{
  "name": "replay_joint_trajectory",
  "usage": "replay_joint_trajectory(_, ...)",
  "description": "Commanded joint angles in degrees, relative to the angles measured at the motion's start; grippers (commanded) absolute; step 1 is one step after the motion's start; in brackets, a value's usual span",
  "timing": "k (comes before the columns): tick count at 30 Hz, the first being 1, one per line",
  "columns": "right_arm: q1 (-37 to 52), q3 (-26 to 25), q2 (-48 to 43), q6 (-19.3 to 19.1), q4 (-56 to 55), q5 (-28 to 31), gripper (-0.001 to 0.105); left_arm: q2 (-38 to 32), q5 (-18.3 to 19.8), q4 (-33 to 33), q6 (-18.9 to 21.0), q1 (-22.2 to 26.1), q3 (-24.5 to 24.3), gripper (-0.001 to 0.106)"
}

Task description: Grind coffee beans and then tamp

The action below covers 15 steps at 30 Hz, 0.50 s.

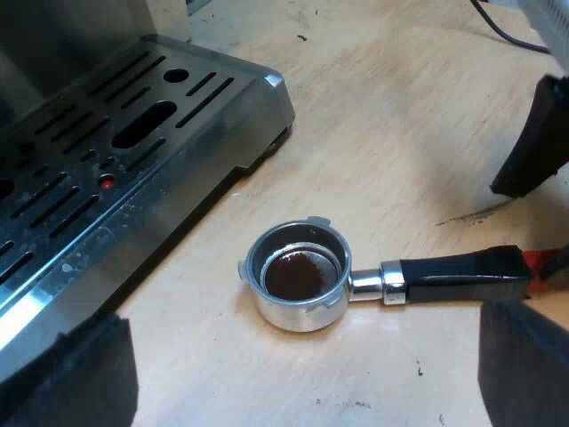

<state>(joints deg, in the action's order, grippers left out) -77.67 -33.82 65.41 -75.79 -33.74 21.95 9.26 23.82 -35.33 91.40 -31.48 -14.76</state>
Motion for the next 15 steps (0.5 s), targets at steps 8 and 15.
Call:
replay_joint_trajectory(8,0.0,-6.5,-6.5,-0.4,-8.6,0.1,0.062,0.0,0.4,1.0,-0.4,-0.3,-0.4,0.079)
replay_joint_trajectory(15,0.0,-7.3,-14.4,-3.9,-5.1,3.9,0.062,0.0,-3.7,-8.6,-0.4,-0.3,-7.4,0.079)
